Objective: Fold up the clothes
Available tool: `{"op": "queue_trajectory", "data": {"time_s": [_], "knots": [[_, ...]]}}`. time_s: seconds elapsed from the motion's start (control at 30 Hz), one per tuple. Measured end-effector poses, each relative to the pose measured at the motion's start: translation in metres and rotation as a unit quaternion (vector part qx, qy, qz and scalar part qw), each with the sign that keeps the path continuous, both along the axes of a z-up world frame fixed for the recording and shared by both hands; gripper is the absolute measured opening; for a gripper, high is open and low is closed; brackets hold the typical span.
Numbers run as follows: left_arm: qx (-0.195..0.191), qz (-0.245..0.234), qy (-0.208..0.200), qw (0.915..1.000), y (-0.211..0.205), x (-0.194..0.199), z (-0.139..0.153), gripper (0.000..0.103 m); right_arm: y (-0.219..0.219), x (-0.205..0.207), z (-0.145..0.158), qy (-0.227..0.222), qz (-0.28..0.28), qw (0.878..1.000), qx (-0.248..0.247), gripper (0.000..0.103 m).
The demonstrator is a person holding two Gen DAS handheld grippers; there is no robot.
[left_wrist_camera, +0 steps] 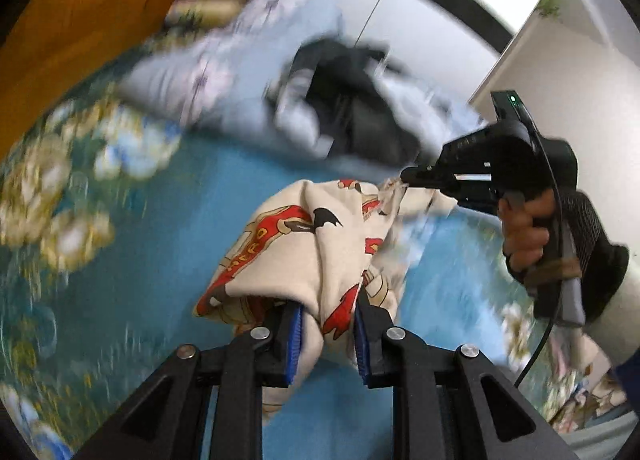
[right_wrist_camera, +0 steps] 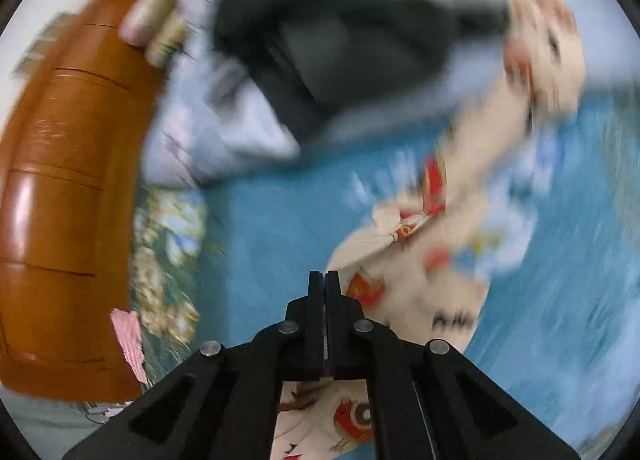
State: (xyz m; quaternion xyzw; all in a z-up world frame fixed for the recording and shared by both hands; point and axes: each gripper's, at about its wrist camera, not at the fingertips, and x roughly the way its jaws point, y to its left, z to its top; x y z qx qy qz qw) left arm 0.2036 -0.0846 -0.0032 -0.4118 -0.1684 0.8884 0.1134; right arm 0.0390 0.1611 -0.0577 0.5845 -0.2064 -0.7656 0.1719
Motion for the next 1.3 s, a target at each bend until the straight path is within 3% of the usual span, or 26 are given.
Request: {"op": "queue_trajectory", "data": {"time_s": [0.13, 0.2, 0.23, 0.3, 0.4, 0.5, 0.57, 0.7, 0.83, 0.97, 1.07, 1.2, 1.23, 1.27, 1.3], "knots": [[0.025, -0.027, 0.044, 0.9983, 0.018, 0.002, 0.029, 0.029, 0.029, 0.007, 0.084, 0.109, 0.0, 0.993, -0.034, 0.001], [0.028, -0.058, 0.026, 0.9976, 0.037, 0.004, 0.017, 0.043, 0.056, 0.028, 0.112, 0.158, -0.009, 0.986, -0.045, 0.001], [0.029, -0.071, 0.002, 0.997, 0.047, 0.005, 0.003, 0.051, 0.069, 0.035, 0.11, 0.163, -0.015, 0.986, -0.026, 0.001], [0.034, -0.093, -0.056, 0.9935, 0.063, 0.005, -0.027, 0.052, 0.095, 0.049, 0.104, 0.17, -0.028, 0.985, 0.012, 0.001], [0.053, -0.108, -0.13, 0.9842, 0.076, 0.007, -0.059, 0.052, 0.15, 0.06, 0.035, 0.074, -0.072, 0.99, 0.093, 0.0], [0.069, -0.087, -0.154, 0.9817, 0.067, 0.005, -0.07, 0.056, 0.213, 0.085, -0.027, -0.013, -0.146, 0.985, 0.092, 0.0], [0.067, -0.061, -0.164, 0.9822, 0.06, -0.005, -0.074, 0.057, 0.233, 0.096, -0.044, -0.033, -0.163, 0.982, 0.091, 0.0], [0.087, -0.022, -0.176, 0.9803, 0.058, -0.051, -0.084, 0.058, 0.259, 0.117, -0.042, -0.021, -0.182, 0.979, 0.093, 0.0], [0.088, -0.045, -0.164, 0.9816, 0.084, -0.109, -0.088, 0.06, 0.282, 0.135, -0.047, -0.027, -0.19, 0.975, 0.108, 0.0], [0.113, -0.052, -0.215, 0.9686, 0.111, -0.16, -0.117, 0.062, 0.306, 0.154, -0.073, -0.065, -0.201, 0.971, 0.109, 0.0], [0.133, -0.057, -0.245, 0.9587, 0.132, -0.172, -0.139, 0.062, 0.309, 0.162, -0.079, -0.075, -0.178, 0.975, 0.112, 0.001], [0.133, -0.068, -0.254, 0.9558, 0.154, -0.17, -0.155, 0.061, 0.31, 0.16, -0.071, -0.06, -0.139, 0.981, 0.123, 0.001], [0.13, -0.069, -0.252, 0.9564, 0.157, -0.17, -0.156, 0.06, 0.312, 0.157, -0.066, -0.049, -0.133, 0.982, 0.123, 0.004], [0.129, -0.068, -0.249, 0.9573, 0.162, -0.17, -0.158, 0.058, 0.315, 0.148, -0.06, -0.037, -0.135, 0.982, 0.123, 0.014], [0.129, -0.066, -0.25, 0.9574, 0.164, -0.171, -0.159, 0.047, 0.317, 0.135, -0.057, -0.027, -0.142, 0.982, 0.121, 0.02]]}}
